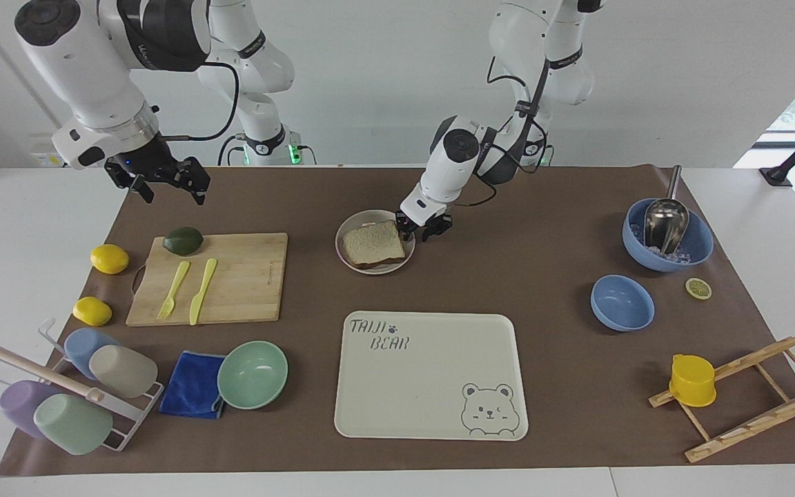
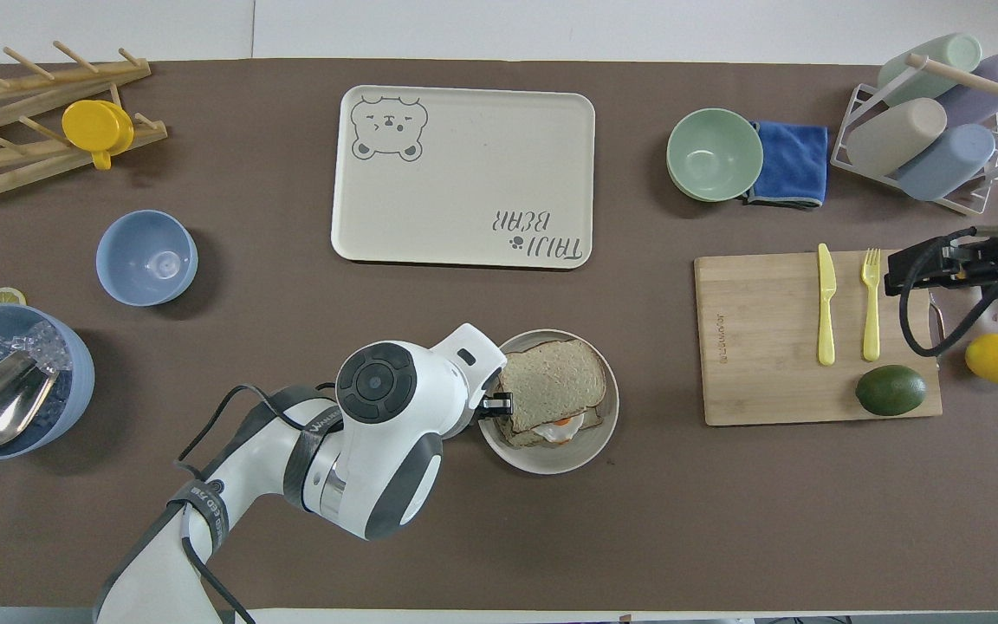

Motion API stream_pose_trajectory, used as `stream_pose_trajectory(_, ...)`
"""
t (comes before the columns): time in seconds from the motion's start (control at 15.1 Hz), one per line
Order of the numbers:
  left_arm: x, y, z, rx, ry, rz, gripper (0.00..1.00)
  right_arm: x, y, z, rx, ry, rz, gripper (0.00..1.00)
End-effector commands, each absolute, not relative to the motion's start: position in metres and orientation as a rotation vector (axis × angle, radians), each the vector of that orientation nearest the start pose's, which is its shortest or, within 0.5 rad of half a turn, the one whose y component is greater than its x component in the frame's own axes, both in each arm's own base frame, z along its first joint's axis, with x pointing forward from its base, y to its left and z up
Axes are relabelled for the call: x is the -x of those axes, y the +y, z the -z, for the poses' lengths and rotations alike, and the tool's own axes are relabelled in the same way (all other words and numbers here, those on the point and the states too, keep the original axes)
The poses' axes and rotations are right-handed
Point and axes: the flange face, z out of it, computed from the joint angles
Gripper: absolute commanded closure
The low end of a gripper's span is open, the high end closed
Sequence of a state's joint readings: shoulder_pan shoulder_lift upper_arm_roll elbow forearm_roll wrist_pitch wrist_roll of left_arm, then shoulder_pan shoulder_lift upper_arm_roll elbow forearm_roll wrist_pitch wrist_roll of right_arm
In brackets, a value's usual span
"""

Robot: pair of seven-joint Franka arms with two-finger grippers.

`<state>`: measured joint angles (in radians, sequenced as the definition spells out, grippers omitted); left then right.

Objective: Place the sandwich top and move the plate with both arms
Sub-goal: 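Grip the plate rim nearest the robot with the left gripper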

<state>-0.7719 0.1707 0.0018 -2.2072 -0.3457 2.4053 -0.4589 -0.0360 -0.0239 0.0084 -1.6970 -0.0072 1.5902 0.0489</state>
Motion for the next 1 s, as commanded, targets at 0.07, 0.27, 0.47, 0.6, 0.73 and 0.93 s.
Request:
stream_pose_trajectory(0.07, -0.3829, -0.3881, -0.3065, 3.354, 0.05, -0.208, 0.7, -0.5375, -0.0207, -0.5828, 3.123, 0.097, -0.129, 0.0)
stream_pose_trajectory(0.27, -0.3821, -0.3879, -0.3067, 3.351, 0.047, -0.219, 0.9, -0.5372, -0.0207, -0.5836, 3.123, 0.097, -0.127, 0.0)
stream_pose_trajectory(0.47, -0.3825, -0.3876, -0.3061, 3.36, 0.012, -0.242, 1.0, -0.5372, -0.0198, -0.5836, 3.124, 0.095, -0.127, 0.0)
stream_pose_trajectory(0.6, -0.3833, -0.3869, -0.3067, 3.363, -0.008, -0.26, 1.0, -0.5372, -0.0198, -0.5836, 3.124, 0.095, -0.127, 0.0)
stream_pose_trajectory(0.73, -0.3864, -0.3841, -0.3075, 3.363, -0.027, -0.278, 1.0, -0.5372, -0.0198, -0.5836, 3.124, 0.095, -0.127, 0.0)
stream_pose_trajectory(0.93, -0.3912, -0.3806, -0.3116, 3.373, -0.056, -0.292, 1.0, -0.5372, -0.0198, -0.5836, 3.124, 0.095, -0.127, 0.0)
